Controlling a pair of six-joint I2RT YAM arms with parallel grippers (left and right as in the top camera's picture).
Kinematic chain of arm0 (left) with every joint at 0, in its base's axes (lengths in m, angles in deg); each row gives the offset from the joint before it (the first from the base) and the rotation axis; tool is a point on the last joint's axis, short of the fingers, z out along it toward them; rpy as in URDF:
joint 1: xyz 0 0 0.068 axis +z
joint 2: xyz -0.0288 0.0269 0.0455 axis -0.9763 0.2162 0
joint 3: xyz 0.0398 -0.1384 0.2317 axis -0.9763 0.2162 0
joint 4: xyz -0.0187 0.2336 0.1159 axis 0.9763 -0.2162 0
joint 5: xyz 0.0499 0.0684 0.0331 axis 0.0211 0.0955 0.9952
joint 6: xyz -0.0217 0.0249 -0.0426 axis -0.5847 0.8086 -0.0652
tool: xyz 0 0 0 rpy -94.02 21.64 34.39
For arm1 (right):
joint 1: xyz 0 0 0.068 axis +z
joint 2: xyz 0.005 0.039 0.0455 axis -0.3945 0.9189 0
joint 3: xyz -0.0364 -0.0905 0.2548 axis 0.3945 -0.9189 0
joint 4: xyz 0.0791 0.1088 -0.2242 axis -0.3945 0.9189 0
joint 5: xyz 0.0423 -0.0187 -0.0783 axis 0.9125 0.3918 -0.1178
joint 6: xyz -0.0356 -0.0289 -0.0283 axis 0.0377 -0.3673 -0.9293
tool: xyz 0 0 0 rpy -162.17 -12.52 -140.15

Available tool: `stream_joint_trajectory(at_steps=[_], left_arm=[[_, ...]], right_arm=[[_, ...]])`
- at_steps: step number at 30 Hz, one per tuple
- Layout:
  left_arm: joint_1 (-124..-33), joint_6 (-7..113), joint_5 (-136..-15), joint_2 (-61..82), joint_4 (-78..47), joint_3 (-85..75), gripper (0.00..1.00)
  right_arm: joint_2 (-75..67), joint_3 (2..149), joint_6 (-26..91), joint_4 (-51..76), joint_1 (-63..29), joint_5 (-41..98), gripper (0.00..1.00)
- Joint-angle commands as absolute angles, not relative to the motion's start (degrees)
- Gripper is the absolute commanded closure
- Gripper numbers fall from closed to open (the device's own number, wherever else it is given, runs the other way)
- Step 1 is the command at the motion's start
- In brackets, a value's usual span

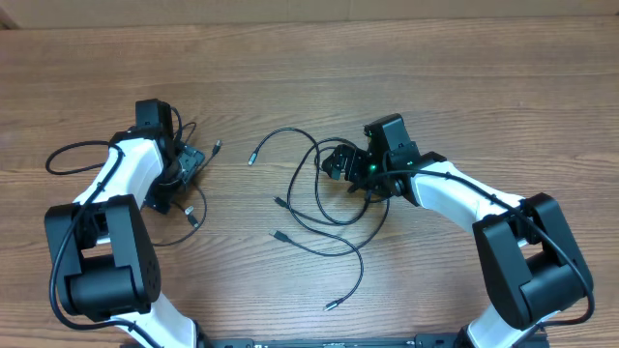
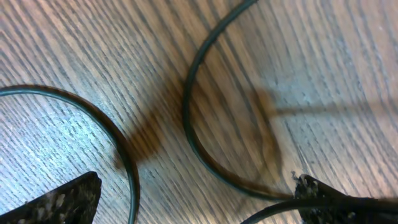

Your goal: Untangle cables

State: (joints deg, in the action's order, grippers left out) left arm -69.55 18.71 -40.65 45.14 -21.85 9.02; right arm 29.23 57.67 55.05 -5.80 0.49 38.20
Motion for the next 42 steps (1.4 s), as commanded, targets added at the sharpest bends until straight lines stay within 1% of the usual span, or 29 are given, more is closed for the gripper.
stream_joint_trajectory(at_steps=[1, 4, 5, 6, 7, 8, 9, 13, 16, 24, 25, 26, 28, 29, 33, 36, 40, 42], left_arm=[[-69.76, 14.36, -38.81, 48.31, -21.66, 10.29, 0.01], [-69.76, 13.94, -39.14, 51.52, -21.42, 10.31, 0.0], [-69.74, 13.94, -39.27, 52.18, -21.35, 10.31, 0.06], [-69.72, 13.96, -39.25, 52.77, -21.26, 10.31, 0.22], [-69.63, 13.96, -39.25, 53.25, -21.22, 10.31, 0.58], [-69.5, 13.96, -39.25, 53.32, -21.22, 10.31, 0.85], [-69.35, 13.96, -39.25, 53.32, -21.22, 10.31, 0.96], [-68.61, 14.31, -40.36, 53.21, -20.98, 10.2, 0.96], [-67.8, 17.7, -40.87, 53.16, -21.04, 9.91, 0.96], [-65.57, 39.67, -48.71, 53.16, -21.7, 5.87, 0.96], [-65.39, 42.49, -50.2, 53.16, -21.94, 5.48, 0.9], [-65.26, 44.87, -51.25, 53.16, -22.03, 5.3, 0.82], [-65.17, 47.03, -52.43, 53.16, -22.14, 5.3, 0.47], [-65.2, 47.01, -52.6, 53.16, -22.2, 5.3, 0.41], [-65.24, 46.99, -54.07, 53.16, -23.16, 5.3, 0.35], [-65.33, 46.99, -54.24, 53.16, -24.98, 5.3, 0.26], [-65.55, 46.99, -54.05, 53.18, -27.64, 5.37, 0.18], [-65.55, 47.01, -54.03, 53.18, -29.52, 5.37, 0.16]], right_arm=[[30.67, 56.49, 55.09, -5.43, 0.31, 36.16, 0.0], [30.67, 56.49, 55.09, -5.43, 0.31, 36.16, 0.0], [30.67, 56.49, 55.09, -5.43, 0.31, 36.16, 0.0], [30.67, 56.49, 55.09, -5.43, 0.31, 36.16, 0.0], [30.65, 56.49, 55.09, -5.43, 0.31, 36.16, 0.0], [30.65, 56.49, 55.09, -5.43, 0.31, 36.16, 0.0], [30.67, 56.49, 55.09, -5.43, 0.31, 36.16, 0.0], [30.67, 56.49, 55.09, -5.4, 0.31, 36.16, 0.0], [30.67, 56.49, 55.09, -5.4, 0.31, 36.16, 0.0], [30.65, 56.49, 55.09, -5.4, 0.31, 36.16, 0.0], [30.65, 56.49, 55.09, -5.4, 0.31, 36.16, 0.0], [30.67, 56.49, 55.09, -5.4, 0.31, 36.16, 0.0], [30.67, 56.49, 55.09, -5.4, 0.31, 36.16, 0.0], [30.67, 56.49, 55.09, -5.43, 0.31, 36.16, 0.0], [30.67, 56.49, 55.09, -5.43, 0.31, 36.16, 0.0], [30.65, 56.49, 55.09, -5.43, 0.31, 36.16, 0.0], [30.67, 56.49, 55.09, -5.43, 0.31, 36.16, 0.0], [30.67, 56.49, 55.09, -5.47, 0.31, 36.16, 0.0]])
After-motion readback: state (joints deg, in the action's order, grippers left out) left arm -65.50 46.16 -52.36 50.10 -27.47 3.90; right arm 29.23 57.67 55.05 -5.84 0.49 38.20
